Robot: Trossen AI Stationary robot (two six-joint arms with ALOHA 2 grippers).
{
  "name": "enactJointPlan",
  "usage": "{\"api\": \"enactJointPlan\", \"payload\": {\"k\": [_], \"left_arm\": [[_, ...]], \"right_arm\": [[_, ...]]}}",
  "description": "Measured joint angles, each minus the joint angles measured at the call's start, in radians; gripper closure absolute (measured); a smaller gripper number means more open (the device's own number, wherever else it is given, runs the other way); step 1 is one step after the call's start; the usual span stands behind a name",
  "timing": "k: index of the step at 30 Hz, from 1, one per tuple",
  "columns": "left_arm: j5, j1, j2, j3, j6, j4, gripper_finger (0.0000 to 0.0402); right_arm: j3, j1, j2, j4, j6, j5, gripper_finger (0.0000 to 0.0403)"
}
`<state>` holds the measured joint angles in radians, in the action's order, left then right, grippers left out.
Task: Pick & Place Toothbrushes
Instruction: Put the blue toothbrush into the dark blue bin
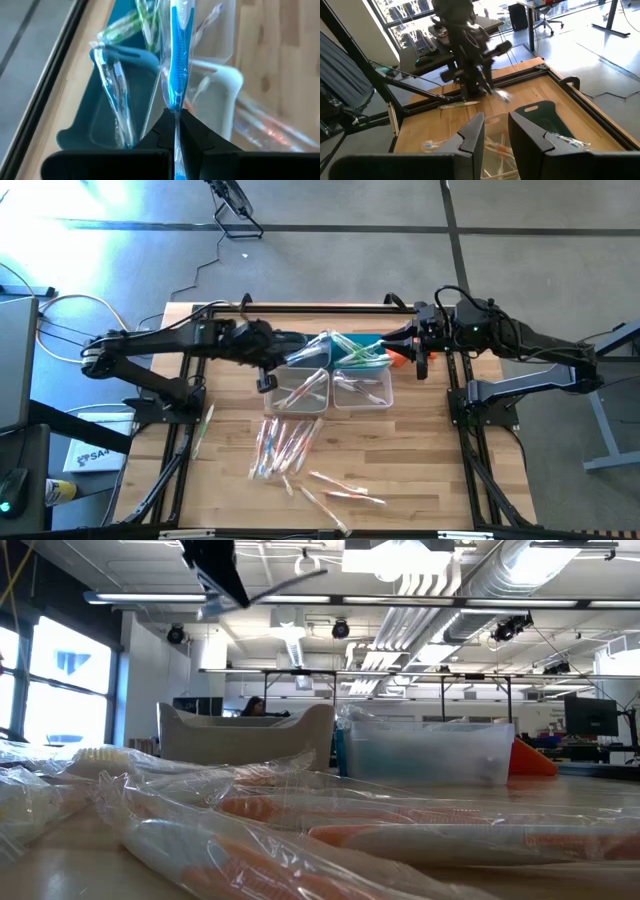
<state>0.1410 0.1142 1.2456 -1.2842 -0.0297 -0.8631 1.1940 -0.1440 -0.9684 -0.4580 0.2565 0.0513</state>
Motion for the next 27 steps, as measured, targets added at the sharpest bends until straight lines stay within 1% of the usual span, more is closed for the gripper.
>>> {"api": "enactJointPlan", "payload": {"k": [7,12,14,19,22,27], "left_arm": [[-0.078,0.118,0.107,0.0,0.125,0.002,0.04],[-0.127,0.211,0.158,0.001,0.133,0.016,0.04],[-0.144,0.25,0.171,0.001,0.147,0.029,0.04],[-0.23,0.331,0.18,0.002,0.26,0.068,0.04],[-0.248,0.361,0.185,0.002,0.295,0.109,0.04],[-0.298,0.4,0.202,0.003,0.396,0.118,0.04]], "right_arm": [[0.0,0.0,0.0,-0.002,0.0,0.0,0.0322],[0.0,0.0,0.0,-0.002,-0.001,0.0,0.0322],[0.0,0.0,0.0,-0.003,-0.007,0.0,0.0322],[0.0,0.0,0.0,-0.003,-0.042,0.0,0.0322],[0.0,0.0,-0.001,-0.003,-0.044,-0.001,0.0322],[0.0,0.0,-0.005,-0.004,-0.045,-0.009,0.0322]]}}
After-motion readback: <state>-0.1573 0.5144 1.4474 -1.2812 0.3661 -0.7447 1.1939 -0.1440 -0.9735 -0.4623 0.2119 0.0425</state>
